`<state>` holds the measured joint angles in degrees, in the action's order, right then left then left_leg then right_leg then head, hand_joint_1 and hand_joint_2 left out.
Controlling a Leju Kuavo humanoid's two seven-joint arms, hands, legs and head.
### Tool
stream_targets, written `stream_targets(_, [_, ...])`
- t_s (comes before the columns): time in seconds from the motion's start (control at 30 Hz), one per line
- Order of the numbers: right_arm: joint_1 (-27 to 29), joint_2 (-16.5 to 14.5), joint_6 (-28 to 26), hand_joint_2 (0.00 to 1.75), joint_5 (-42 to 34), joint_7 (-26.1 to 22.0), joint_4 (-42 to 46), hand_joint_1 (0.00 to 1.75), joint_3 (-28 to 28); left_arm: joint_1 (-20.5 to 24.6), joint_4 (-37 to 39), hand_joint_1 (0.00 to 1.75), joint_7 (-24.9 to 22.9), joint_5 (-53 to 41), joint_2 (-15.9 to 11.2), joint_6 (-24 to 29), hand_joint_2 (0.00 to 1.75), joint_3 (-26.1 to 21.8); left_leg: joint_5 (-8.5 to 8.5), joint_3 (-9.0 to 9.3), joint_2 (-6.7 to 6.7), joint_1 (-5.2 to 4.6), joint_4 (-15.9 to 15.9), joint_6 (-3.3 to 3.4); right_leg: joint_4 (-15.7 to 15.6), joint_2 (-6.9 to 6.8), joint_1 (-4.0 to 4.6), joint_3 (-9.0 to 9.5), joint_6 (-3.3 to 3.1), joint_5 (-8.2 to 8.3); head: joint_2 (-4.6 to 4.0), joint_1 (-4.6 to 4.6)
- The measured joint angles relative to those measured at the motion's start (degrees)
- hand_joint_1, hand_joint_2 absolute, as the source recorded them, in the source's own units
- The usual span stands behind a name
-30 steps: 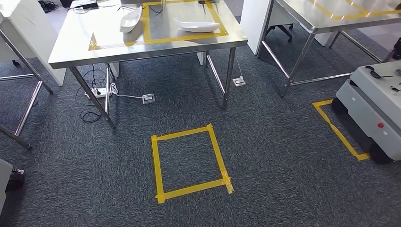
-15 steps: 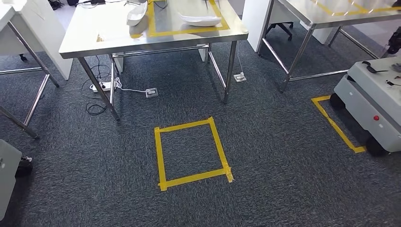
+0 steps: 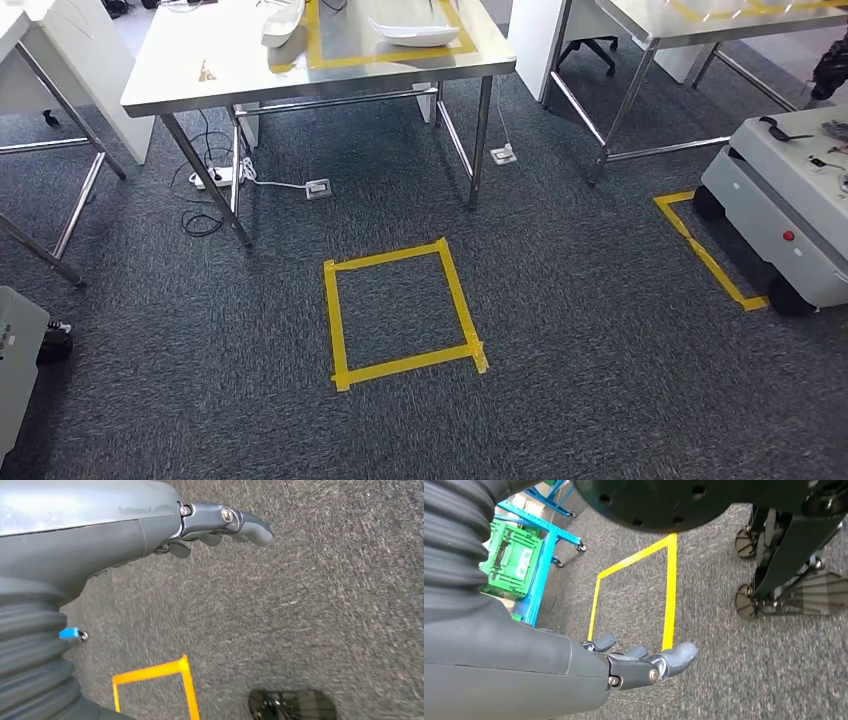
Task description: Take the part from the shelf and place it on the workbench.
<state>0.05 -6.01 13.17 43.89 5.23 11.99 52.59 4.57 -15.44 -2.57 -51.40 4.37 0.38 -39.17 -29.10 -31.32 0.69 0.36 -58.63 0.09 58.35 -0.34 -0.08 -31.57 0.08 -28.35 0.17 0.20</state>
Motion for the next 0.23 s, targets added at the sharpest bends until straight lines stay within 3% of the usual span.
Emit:
stream_targets(0.03, [0.2,0.2,0.0,0.00,-1.0,-0.1,0.0,0.00,-1.1,-0.3,-0.2,0.00,0.0,1.2,-0.1,0.0,0.00,0.7,0.15,0.03,0.01,0.04,0.1,-0.26,0.0,-0.01,0.05,-0.05,-0.14,0.05,0.00,-0.01])
stream_targets(0.23, [1.0,1.1,0.0,0.00,-6.9,-0.9,0.5,0.00,-7.8,-2.1,-1.2,0.00,0.3,8.0,-0.7,0.0,0.00,5.3,0.78,0.02,-0.07,0.22,0.6,-1.20,0.1,-0.08,0.23,-0.29,-0.71,0.32,0.00,-0.01])
